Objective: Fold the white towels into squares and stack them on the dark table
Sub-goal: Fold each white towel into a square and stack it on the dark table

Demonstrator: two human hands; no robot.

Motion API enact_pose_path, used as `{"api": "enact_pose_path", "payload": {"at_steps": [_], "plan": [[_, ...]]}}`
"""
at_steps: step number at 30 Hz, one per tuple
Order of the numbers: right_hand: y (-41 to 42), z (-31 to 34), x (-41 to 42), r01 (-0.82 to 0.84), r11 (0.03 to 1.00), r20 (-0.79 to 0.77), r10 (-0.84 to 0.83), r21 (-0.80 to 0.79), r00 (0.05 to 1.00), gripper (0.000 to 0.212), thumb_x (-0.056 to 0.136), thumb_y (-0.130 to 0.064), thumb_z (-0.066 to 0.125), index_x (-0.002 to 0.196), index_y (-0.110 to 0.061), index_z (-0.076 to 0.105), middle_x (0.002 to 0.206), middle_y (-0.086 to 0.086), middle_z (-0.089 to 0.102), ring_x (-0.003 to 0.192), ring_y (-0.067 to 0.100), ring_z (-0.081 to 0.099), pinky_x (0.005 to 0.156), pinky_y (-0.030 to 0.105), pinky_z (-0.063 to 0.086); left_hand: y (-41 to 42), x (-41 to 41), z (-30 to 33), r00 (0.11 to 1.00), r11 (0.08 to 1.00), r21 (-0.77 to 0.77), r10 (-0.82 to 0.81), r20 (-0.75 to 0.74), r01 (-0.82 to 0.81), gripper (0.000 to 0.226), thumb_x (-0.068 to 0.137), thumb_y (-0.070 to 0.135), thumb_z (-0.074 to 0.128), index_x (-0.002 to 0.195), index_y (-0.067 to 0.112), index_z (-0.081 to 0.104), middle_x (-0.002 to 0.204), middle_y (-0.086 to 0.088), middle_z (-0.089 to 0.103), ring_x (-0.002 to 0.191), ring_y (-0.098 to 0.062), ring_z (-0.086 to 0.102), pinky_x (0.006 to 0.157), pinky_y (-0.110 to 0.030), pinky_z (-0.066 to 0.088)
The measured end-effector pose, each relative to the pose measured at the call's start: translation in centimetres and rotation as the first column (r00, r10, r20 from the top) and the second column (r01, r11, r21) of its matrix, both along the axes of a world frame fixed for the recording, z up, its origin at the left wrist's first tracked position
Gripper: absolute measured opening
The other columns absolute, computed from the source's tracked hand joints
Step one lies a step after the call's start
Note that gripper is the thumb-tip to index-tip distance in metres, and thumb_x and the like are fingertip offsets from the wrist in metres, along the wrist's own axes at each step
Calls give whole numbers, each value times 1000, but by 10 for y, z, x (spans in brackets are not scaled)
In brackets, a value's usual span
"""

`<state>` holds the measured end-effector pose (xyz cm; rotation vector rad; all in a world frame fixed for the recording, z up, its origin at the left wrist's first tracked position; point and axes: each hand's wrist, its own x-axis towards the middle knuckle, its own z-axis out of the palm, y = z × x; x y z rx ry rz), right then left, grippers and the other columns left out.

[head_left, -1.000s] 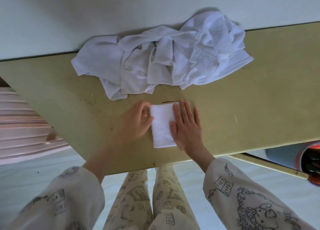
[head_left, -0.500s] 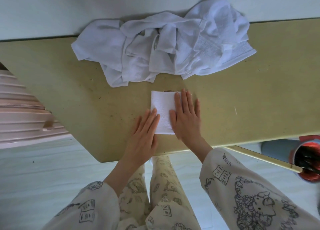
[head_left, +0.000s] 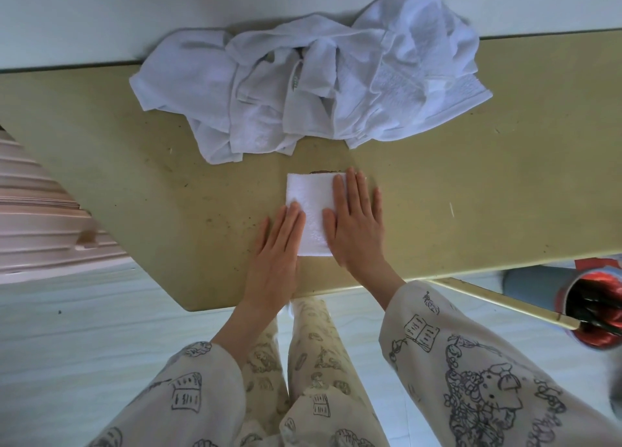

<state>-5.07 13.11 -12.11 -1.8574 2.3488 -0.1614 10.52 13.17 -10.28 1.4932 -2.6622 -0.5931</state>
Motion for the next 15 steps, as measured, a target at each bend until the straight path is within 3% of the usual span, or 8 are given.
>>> {"api": "enact_pose_path", "payload": {"at_steps": [2,8,15], "plan": [[0,0,0,4,1000,4,-4,3,1000,55,93,-33,29,140,-6,36,147,15,36,138,27,32,112,49,23,-6,6,0,999,999,29,-43,30,42,64,80,10,29,143,4,28,152,-9,25,139,-22,28,114,-42,19],[2,0,-2,-29,1000,-12,29,-2,999,55,95,-33,28,141,-5,34,149,16,34,139,26,28,114,47,19,-26,15,13,981,974,121,-194,-6,193,68,88,39,29,147,9,13,156,-2,3,144,-12,-4,117,-45,-1],[1,-3,-4,-41,999,16,41,-5,999,55,95,-34,30,140,-3,37,148,18,33,140,26,24,112,47,17,-65,-24,-1,962,970,-59,-223,160,235,56,96,35,25,140,1,32,149,-13,33,139,-25,30,111,-52,26]]}}
